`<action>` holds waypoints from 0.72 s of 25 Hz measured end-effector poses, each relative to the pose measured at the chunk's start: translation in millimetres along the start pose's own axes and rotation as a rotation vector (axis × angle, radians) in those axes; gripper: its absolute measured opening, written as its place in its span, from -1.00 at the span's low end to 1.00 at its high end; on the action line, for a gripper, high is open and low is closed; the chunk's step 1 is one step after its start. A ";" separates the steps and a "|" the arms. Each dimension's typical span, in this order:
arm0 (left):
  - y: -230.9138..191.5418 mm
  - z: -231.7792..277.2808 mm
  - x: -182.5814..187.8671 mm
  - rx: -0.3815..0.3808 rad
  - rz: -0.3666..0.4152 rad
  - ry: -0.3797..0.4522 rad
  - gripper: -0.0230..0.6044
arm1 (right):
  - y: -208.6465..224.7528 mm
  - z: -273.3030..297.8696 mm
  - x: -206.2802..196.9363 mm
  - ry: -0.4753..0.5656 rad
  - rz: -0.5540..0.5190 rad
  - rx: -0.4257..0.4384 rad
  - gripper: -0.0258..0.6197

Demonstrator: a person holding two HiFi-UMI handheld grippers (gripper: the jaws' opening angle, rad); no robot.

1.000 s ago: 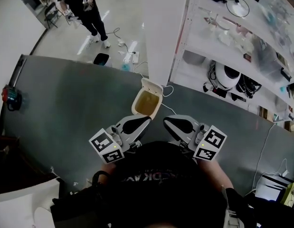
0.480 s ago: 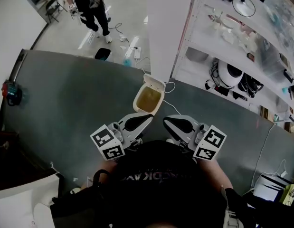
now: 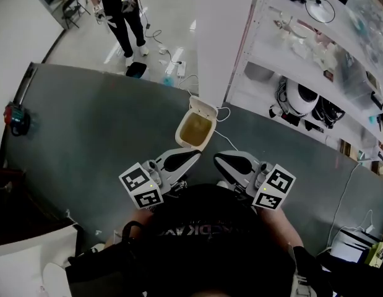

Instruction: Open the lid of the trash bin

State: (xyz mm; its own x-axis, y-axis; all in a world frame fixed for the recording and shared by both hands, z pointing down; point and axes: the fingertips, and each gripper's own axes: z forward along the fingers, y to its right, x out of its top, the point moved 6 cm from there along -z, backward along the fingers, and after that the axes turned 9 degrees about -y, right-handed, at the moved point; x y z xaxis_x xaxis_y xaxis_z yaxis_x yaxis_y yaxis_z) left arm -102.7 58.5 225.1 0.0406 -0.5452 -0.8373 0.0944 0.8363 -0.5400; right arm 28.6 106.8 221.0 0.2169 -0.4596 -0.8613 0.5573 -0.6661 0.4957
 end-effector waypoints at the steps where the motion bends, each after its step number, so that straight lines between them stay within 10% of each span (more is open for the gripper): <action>1: 0.5 -0.5 0.1 0.001 0.001 0.000 -0.92 | -0.1 0.1 0.1 0.000 0.003 0.001 -0.90; 18: 8.4 -18.4 -9.4 0.007 -0.005 0.034 -0.92 | -14.8 6.0 -9.5 -0.025 0.006 0.013 -0.90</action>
State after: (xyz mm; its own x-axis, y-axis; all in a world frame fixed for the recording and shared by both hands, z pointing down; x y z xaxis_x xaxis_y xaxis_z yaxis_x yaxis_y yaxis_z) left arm -120.7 71.7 226.9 0.0061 -0.5467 -0.8373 0.1014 0.8334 -0.5434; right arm 13.5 117.5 222.5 0.1996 -0.4779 -0.8555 0.5458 -0.6708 0.5021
